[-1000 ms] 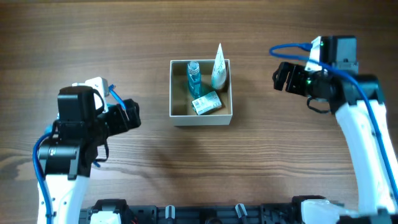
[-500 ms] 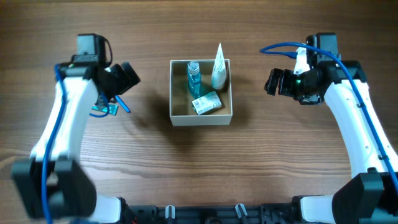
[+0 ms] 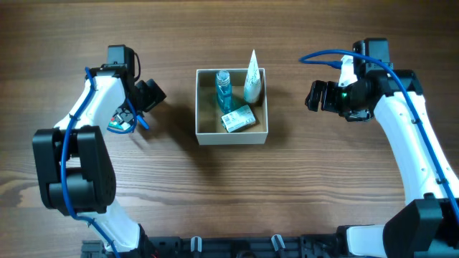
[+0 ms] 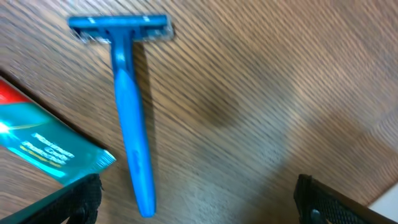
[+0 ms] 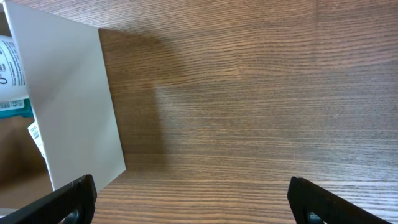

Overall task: Pack container
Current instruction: 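Reach the left gripper down and grasp the blue razor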

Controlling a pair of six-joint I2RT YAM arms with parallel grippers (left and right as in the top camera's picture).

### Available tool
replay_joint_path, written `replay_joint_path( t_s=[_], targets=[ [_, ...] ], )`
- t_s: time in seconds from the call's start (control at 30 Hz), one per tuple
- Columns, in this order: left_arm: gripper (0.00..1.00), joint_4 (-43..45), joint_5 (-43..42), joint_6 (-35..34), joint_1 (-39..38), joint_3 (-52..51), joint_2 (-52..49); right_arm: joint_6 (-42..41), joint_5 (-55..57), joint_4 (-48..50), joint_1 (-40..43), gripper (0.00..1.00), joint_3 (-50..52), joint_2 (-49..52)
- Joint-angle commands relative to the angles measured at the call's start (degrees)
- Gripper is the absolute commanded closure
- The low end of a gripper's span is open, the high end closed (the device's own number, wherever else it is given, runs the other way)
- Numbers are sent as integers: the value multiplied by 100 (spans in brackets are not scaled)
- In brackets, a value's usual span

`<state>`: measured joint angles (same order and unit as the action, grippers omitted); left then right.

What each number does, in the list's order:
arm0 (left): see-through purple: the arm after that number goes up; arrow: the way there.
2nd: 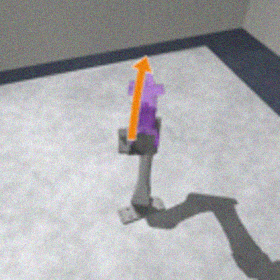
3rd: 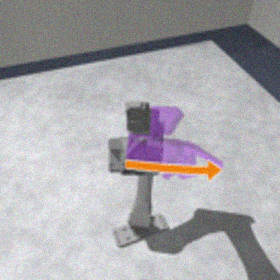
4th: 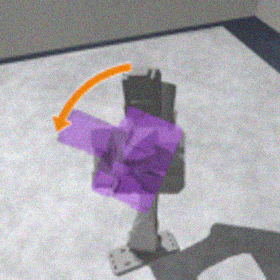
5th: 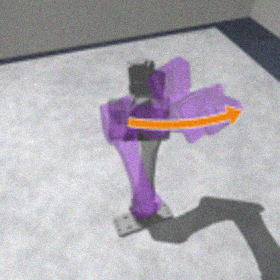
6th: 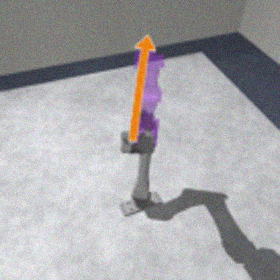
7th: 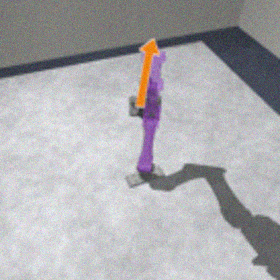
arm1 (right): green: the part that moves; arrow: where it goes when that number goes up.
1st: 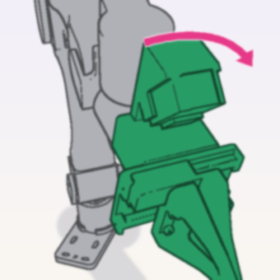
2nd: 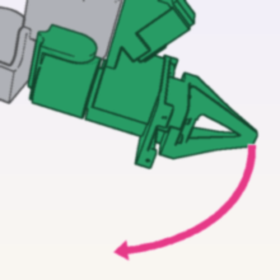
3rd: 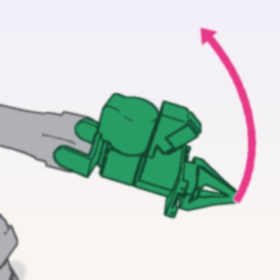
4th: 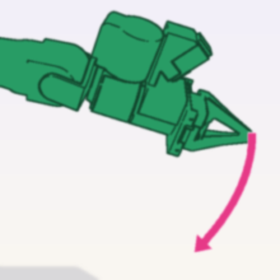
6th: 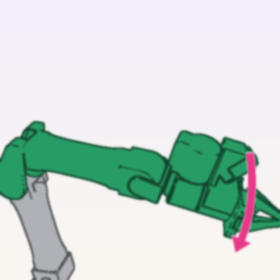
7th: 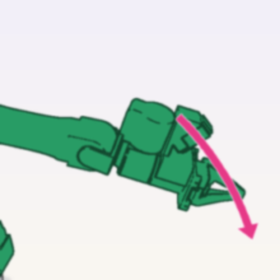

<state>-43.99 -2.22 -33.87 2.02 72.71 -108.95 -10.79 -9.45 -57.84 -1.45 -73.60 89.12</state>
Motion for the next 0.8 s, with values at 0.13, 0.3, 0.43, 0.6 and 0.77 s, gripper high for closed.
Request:
replay_joint_path(
  t_s=[0.13,0.3,0.43,0.6,0.77],
  targets=[
    [1,232,361,-111,212,28,-101,168,-116,-28,4,0,-15,39],
    [0,439,361,-114,227,28,-210,166,-116,-31,4,0,-15,39],
    [0,527,361,-114,227,28,-424,166,-116,-33,4,0,-15,39],
    [0,568,354,-114,227,28,-584,166,-116,-33,4,0,-15,39],
    [4,472,203,-111,223,28,-584,166,-116,-31,4,0,-15,39]
  ],
)
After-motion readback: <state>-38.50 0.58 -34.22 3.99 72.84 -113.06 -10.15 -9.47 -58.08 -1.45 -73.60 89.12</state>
